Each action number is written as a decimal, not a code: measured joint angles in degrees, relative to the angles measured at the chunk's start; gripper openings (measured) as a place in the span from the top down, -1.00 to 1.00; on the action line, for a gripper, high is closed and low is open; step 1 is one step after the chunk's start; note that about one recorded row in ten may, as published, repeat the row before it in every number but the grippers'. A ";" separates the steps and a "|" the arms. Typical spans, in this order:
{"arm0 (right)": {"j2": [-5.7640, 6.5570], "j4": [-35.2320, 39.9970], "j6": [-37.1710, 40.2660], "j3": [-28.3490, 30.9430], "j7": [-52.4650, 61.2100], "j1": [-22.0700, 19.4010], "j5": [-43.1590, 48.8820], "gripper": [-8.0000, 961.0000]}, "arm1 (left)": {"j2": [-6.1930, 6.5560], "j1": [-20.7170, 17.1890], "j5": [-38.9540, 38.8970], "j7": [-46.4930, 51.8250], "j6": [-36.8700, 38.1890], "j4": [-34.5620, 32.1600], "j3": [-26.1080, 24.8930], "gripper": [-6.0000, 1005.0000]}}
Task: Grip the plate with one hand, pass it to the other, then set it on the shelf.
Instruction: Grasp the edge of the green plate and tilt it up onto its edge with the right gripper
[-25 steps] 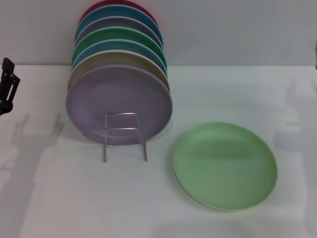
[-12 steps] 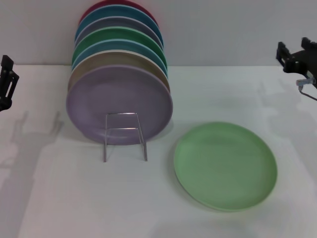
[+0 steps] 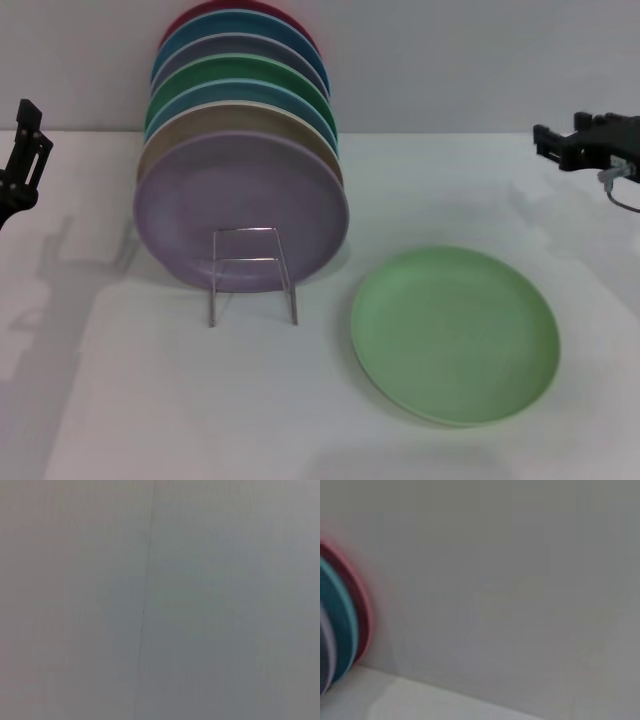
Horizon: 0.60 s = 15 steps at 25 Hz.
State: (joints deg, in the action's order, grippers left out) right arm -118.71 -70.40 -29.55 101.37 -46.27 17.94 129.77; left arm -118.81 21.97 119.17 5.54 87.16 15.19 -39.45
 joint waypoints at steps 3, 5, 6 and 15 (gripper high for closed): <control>0.07 -2.38 -6.99 2.39 2.79 1.09 4.24 -0.14 | -0.01 0.08 0.01 0.00 0.00 0.25 0.01 -0.63; 0.07 -4.13 -12.73 4.27 4.89 2.04 6.54 -0.14 | -0.04 0.09 0.02 0.05 0.00 0.27 0.06 -0.63; 0.09 -4.72 -15.12 4.98 5.88 2.48 7.51 -0.14 | -0.09 0.10 0.01 0.14 0.00 0.27 0.12 -0.63; 0.46 -6.88 -35.62 9.42 17.37 8.33 18.96 -0.14 | -0.10 0.08 0.01 0.21 0.14 0.34 0.17 -0.62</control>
State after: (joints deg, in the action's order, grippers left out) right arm -118.25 -77.28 -65.17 110.79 -28.90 26.27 148.73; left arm -118.92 22.06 119.18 5.75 87.30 15.53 -39.28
